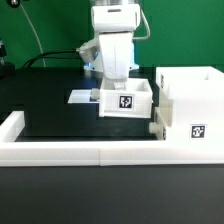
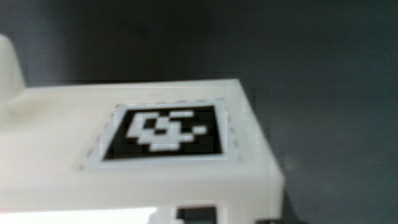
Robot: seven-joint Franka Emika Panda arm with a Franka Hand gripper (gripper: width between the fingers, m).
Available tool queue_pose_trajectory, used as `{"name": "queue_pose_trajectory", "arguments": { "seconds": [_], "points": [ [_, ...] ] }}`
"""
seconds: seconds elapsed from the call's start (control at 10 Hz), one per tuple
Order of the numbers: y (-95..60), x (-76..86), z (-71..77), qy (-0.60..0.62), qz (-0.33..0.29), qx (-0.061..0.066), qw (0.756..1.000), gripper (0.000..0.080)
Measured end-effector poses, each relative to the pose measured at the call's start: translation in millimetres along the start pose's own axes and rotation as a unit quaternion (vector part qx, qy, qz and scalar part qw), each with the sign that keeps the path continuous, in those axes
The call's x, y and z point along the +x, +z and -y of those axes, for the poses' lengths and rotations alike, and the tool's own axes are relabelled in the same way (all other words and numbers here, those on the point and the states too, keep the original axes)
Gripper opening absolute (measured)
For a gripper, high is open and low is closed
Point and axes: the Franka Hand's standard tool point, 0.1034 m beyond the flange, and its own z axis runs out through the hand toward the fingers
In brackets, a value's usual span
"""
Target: Assemble drawer
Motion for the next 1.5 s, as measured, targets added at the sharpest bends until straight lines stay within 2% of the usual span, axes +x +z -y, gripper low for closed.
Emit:
{"name": "queue_pose_trajectory", "arguments": {
  "seconds": [0.3, 0.8, 0.9, 1.0, 1.1, 1.2, 1.3, 1.5],
  "points": [
    [2.8, 3.9, -9.3, -0.002, -0.003, 0.002, 1.000, 0.0041],
    [5.3, 1.1, -7.3, -0.007, -0.004, 0.005, 1.000, 0.0041],
    [4.4, 2.4, -8.7, -0.006, -0.003, 0.010, 1.000, 0.0041],
    [3.4, 6.3, -13.1, -0.007, -0.004, 0.004, 1.000, 0.0041],
    [2.9, 9.6, -16.3, -0.005, -0.006, -0.009, 1.000, 0.0041],
    [2.6, 11.0, -17.2, -0.003, -0.006, -0.012, 1.000, 0.0041],
    [1.8, 12.4, -19.6, 0.000, -0.008, -0.020, 1.000, 0.0041],
    [2.6, 12.2, -19.8, 0.003, -0.008, -0.019, 1.000, 0.0041]
  ]
}}
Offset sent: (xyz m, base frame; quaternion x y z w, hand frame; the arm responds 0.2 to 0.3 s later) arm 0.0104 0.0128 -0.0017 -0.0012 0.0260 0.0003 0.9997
